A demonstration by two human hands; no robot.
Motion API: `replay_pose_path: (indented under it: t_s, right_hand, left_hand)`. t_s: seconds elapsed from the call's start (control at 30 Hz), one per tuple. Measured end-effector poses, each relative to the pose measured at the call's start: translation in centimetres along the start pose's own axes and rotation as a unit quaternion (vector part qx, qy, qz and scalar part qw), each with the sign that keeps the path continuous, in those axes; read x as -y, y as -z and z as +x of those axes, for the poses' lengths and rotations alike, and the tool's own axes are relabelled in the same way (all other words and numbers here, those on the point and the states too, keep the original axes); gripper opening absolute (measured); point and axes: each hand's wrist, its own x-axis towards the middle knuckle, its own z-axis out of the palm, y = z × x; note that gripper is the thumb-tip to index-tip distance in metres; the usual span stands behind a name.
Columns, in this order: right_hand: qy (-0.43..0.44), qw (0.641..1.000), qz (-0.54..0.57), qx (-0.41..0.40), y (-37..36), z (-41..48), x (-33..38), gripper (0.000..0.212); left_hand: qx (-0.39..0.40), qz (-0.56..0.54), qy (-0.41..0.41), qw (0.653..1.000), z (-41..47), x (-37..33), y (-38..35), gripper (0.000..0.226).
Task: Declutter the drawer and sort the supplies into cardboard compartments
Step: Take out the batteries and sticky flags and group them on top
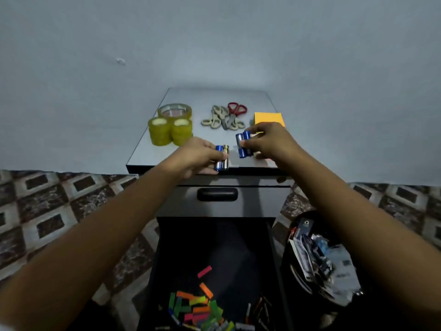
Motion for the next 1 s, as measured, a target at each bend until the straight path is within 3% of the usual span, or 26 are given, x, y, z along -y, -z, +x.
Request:
replay_pose_path:
  t_s: [0.27, 0.43, 0.57, 0.7, 0.8, 0.9, 1.0]
  right_hand:
    - [-0.035, 0.974, -0.22, 0.039, -0.4, 6.1, 2.1, 0.018]
    - [-0.037, 0.949, -0.311, 0.046, -1.9, 7.4, 1.3, 0.033]
    - [-0.019, 0.932, -0.358, 0.045, -2.3, 7.6, 1.5, 0.04]
    - [-0.013, 0.916, -0.398, 0.049, -1.4, 7.5, 1.9, 0.039]
    - [0.014, 0.913, -0.403, 0.052, -0.5, 7.4, 1.5, 0.01]
    - [0.053, 0.929, -0.365, 0.038, 0.3, 6.8, 0.6, 0.021]
    - [0.133, 0.895, -0.423, 0.035, 0.3, 5.5, -0.7, 0.023]
  left_hand:
    - [-0.047, 0.106, 0.048, 0.992, 5.7, -3.1, -1.3, 0.019]
    - [-0.083, 0.132, 0.046, 0.987, 7.5, -2.7, -1.3, 0.027]
    - [-0.065, 0.148, 0.044, 0.986, 7.8, -2.8, -1.0, 0.018]
    - [-0.053, 0.194, 0.007, 0.98, 7.6, -2.7, -0.4, 0.013]
    - [-0.028, 0.237, -0.039, 0.97, 7.1, -2.0, 0.1, 0.014]
    - [-0.03, 0.306, -0.102, 0.946, 6.9, -1.4, 0.4, 0.03]
    - [-0.042, 0.363, -0.153, 0.918, 6.8, -0.7, 0.4, 0.042]
